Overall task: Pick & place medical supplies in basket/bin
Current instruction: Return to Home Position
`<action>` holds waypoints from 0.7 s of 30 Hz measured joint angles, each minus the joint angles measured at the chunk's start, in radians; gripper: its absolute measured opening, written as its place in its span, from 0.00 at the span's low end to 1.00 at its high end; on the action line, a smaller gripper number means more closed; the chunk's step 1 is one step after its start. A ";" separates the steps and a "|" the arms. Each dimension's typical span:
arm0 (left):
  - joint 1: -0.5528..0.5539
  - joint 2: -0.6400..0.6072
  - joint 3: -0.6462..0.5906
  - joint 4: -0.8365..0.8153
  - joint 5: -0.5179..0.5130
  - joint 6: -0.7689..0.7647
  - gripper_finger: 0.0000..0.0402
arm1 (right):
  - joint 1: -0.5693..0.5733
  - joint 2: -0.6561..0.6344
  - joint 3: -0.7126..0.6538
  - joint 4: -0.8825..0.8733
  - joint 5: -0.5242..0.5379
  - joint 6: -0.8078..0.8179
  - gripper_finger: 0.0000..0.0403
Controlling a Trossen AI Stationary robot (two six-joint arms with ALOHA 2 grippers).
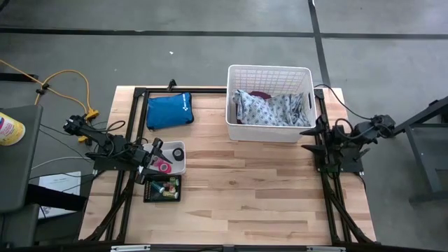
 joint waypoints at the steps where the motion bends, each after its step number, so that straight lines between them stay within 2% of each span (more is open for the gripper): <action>1: 0.000 0.000 0.000 0.000 0.000 0.000 0.50 | 0.000 0.000 -0.013 0.014 -0.001 0.002 0.52; 10: 0.000 0.000 0.000 0.000 0.000 0.000 0.50 | 0.000 -0.001 -0.168 0.258 -0.030 0.006 0.52; 21: 0.000 0.000 0.000 0.000 0.000 0.000 0.50 | 0.000 -0.001 -0.179 0.247 -0.054 0.021 0.52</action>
